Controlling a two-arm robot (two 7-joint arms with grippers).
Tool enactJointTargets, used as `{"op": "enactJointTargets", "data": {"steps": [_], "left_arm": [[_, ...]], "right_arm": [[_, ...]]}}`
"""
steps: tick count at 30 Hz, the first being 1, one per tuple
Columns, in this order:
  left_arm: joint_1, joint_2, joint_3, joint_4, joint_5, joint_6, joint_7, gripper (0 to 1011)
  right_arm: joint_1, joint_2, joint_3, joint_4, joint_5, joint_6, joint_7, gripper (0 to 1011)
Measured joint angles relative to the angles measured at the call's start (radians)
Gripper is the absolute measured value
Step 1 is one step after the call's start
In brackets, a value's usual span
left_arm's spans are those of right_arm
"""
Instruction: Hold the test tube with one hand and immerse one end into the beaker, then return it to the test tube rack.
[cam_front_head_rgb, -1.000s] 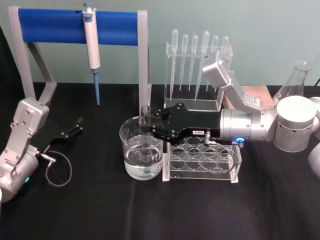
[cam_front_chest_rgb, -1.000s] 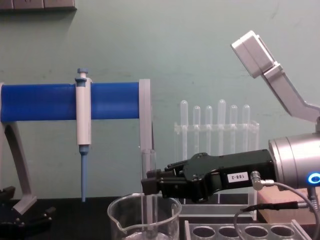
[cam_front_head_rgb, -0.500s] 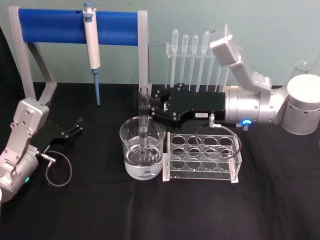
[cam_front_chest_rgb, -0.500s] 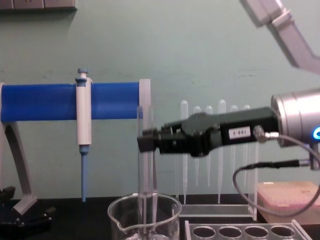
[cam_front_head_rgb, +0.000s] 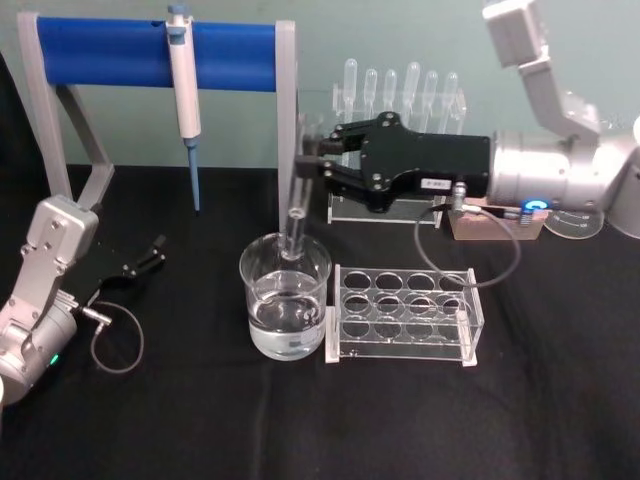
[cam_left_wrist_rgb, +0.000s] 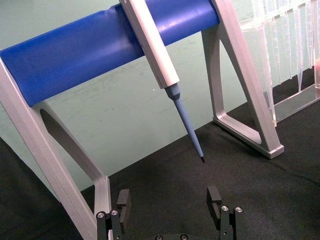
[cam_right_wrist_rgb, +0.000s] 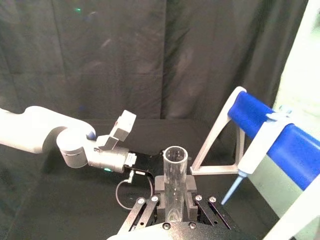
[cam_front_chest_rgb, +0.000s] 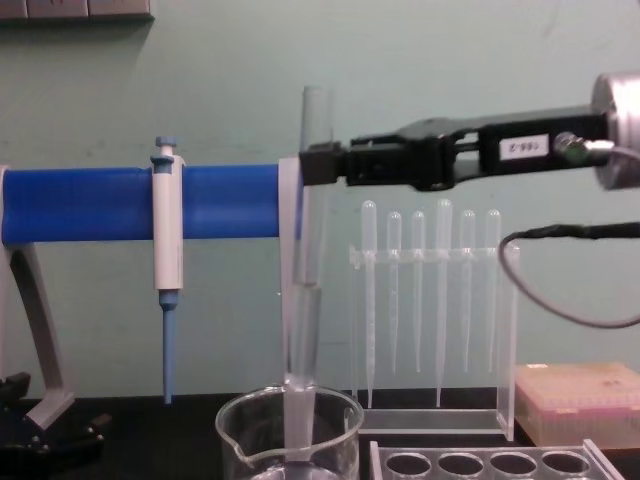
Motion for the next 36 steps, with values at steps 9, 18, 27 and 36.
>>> {"op": "enactJointTargets", "data": {"steps": [9,18,27,36], "left_arm": [[0.0,0.0,0.0,0.0,0.0,0.0,0.0,1000],[0.0,0.0,0.0,0.0,0.0,0.0,0.0,1000],[0.0,0.0,0.0,0.0,0.0,0.0,0.0,1000],[0.0,0.0,0.0,0.0,0.0,0.0,0.0,1000]], "right_arm": [[-0.058,0.12,0.042,-0.134,0.03,0.012,-0.053,234],[-0.161,0.235,0.09,-0.235,0.046,0.008,-0.105,234],[-0.239,0.265,0.115,-0.237,0.048,-0.014,-0.128,234],[-0.261,0.248,0.123,-0.208,0.007,-0.037,-0.145,234]]}}
